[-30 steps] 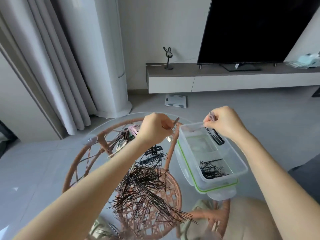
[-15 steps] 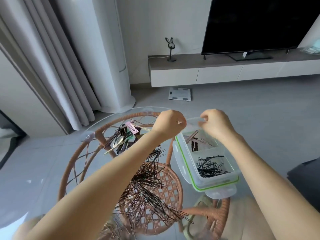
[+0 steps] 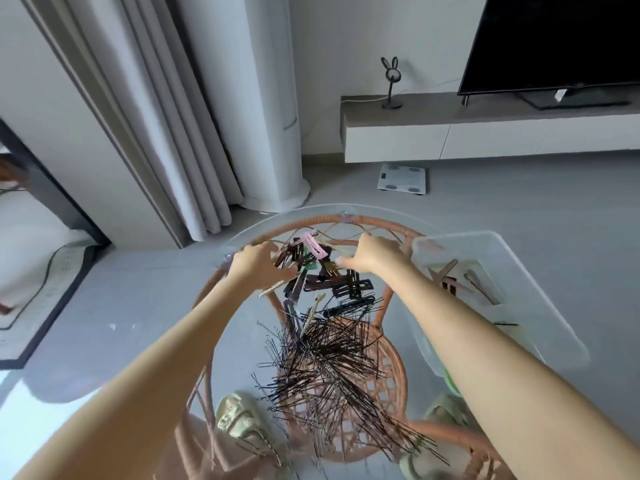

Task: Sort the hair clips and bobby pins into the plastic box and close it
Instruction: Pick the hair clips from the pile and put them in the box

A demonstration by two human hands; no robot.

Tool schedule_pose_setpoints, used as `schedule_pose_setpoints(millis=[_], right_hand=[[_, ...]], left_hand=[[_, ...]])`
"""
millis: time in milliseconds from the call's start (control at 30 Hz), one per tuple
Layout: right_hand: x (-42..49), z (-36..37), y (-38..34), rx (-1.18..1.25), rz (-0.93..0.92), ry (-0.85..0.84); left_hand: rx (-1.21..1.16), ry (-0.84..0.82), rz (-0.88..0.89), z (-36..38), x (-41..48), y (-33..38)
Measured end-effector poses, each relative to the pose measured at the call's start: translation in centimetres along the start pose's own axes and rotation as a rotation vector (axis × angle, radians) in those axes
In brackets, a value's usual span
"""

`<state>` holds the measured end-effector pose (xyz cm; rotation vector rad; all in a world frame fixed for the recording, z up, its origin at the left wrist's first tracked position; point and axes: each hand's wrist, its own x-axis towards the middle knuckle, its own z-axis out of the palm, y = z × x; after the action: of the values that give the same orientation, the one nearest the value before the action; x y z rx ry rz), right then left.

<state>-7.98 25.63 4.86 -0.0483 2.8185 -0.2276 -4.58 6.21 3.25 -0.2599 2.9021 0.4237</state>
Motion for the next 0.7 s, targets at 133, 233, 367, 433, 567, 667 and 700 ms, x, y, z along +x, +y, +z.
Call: schedule_pose_setpoints(millis=[133, 233, 367, 433, 567, 667, 700], right_hand=[[1.3, 1.7, -1.8, 0.037, -0.054, 0.003], [1.7, 2.1, -2.8, 0.192, -0.169, -0.021], [1.4, 2.7, -3.4, 0.225, -0.245, 0.04], [1.3, 3.0, -3.6, 0.203, -0.259, 0.085], [0.8, 3.0, -3.8, 0.227, -0.247, 0.169], [0.2, 2.3, -3.9, 0.281, -0.245, 0.243], [0.0, 1.9, -3.9, 0.295, -0.245, 0.262]], left_hand=[[-0.087, 0.051, 0.031, 0.5, 0.5, 0.3], [-0.159, 0.077, 0.066, 0.7, 0.5, 1.0], [-0.198, 0.082, 0.065, 0.5, 0.5, 1.7], [-0.233, 0.113, 0.044, 0.1, 0.4, 1.6], [-0.344, 0.145, -0.027, -0.5, -0.2, 0.6], [-0.403, 0.179, -0.08, -1.1, -0.4, -0.1], [-0.41, 0.185, -0.09, -1.3, -0.5, -0.3]])
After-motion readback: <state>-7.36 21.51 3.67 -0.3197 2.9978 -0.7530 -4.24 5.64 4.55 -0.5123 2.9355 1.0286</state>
